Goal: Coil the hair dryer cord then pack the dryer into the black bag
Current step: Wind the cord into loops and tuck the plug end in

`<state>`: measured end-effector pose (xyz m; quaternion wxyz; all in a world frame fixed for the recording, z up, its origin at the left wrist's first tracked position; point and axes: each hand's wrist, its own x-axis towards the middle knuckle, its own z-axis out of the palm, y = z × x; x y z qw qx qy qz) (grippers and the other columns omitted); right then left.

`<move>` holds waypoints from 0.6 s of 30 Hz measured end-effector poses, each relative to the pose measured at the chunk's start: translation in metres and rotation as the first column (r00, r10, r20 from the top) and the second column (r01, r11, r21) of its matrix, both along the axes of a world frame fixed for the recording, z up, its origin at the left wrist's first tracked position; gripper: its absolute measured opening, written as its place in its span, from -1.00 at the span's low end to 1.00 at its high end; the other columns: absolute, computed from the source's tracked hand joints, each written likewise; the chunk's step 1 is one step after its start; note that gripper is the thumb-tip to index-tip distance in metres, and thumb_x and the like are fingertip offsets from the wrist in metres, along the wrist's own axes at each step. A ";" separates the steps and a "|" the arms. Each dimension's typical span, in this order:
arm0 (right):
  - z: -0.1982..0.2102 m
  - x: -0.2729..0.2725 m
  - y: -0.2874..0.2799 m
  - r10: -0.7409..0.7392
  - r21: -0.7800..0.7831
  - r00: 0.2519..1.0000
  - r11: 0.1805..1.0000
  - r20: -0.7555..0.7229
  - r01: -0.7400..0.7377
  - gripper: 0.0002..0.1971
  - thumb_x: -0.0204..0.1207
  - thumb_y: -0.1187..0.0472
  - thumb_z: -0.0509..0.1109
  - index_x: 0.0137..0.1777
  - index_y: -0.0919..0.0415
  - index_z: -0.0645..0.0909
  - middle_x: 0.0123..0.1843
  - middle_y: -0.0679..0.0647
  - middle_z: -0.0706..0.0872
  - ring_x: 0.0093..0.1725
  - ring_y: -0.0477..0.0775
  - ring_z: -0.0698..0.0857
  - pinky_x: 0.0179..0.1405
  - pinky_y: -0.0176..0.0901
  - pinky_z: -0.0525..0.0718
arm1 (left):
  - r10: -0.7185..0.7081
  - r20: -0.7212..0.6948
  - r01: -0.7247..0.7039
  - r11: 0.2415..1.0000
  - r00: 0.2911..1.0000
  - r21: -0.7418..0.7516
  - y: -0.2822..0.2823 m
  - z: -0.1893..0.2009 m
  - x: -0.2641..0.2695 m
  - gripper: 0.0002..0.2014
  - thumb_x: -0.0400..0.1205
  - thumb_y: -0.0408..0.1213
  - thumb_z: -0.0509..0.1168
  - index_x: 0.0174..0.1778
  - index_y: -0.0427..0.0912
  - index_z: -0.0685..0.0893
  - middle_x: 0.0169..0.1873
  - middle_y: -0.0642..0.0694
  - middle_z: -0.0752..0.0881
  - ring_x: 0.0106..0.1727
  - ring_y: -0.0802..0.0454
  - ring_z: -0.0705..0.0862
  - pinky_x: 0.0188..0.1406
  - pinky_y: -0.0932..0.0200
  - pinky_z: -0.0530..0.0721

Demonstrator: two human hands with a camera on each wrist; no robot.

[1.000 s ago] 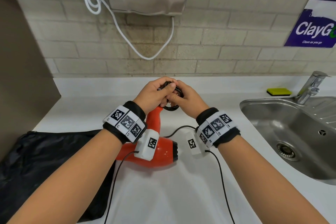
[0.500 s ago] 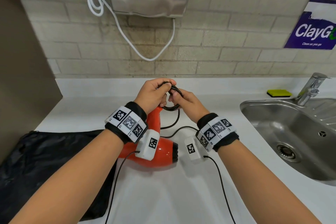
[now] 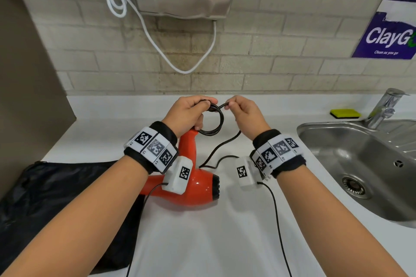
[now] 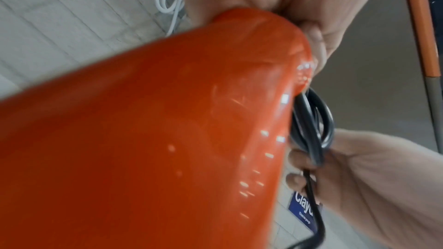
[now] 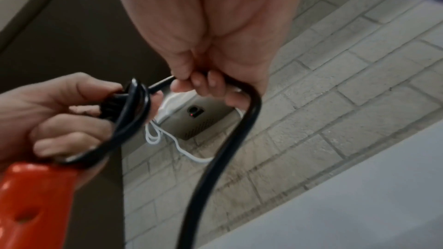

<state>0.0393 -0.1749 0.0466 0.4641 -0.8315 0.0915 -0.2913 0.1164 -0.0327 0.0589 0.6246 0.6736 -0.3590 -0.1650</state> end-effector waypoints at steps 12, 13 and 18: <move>0.013 0.002 0.009 -0.039 -0.049 0.985 0.998 0.171 0.048 -0.82 0.60 0.35 0.17 -0.09 0.21 0.60 -0.30 -0.18 0.56 -0.26 -0.25 0.53 -0.19 -0.46 0.48 | -0.194 -0.026 0.195 0.979 0.981 0.062 -0.001 0.004 -0.009 -0.76 0.68 -0.42 0.06 -0.01 -0.12 0.63 -0.31 -0.05 0.62 -0.67 0.19 0.30 -0.60 0.35 0.37; 0.011 0.001 0.007 -0.034 -0.047 0.987 0.998 0.160 0.042 -0.82 0.60 0.34 0.17 -0.02 0.25 0.63 -0.28 -0.20 0.58 -0.23 -0.24 0.54 -0.14 -0.42 0.49 | -0.173 -0.024 0.174 0.983 0.985 0.051 -0.002 0.003 -0.008 -0.77 0.68 -0.41 0.07 -0.01 -0.13 0.63 -0.31 -0.04 0.62 -0.68 0.19 0.30 -0.61 0.35 0.38; -0.016 -0.013 -0.011 -0.094 0.004 0.993 0.996 0.065 0.094 -0.75 0.60 0.39 0.15 0.19 0.31 0.58 -0.16 -0.08 0.65 -0.14 -0.07 0.61 0.07 -0.17 0.57 | -0.066 -0.015 0.066 0.998 0.998 -0.006 -0.007 -0.003 -0.005 -0.80 0.68 -0.40 0.10 -0.04 -0.13 0.62 -0.32 -0.05 0.63 -0.72 0.21 0.33 -0.62 0.34 0.40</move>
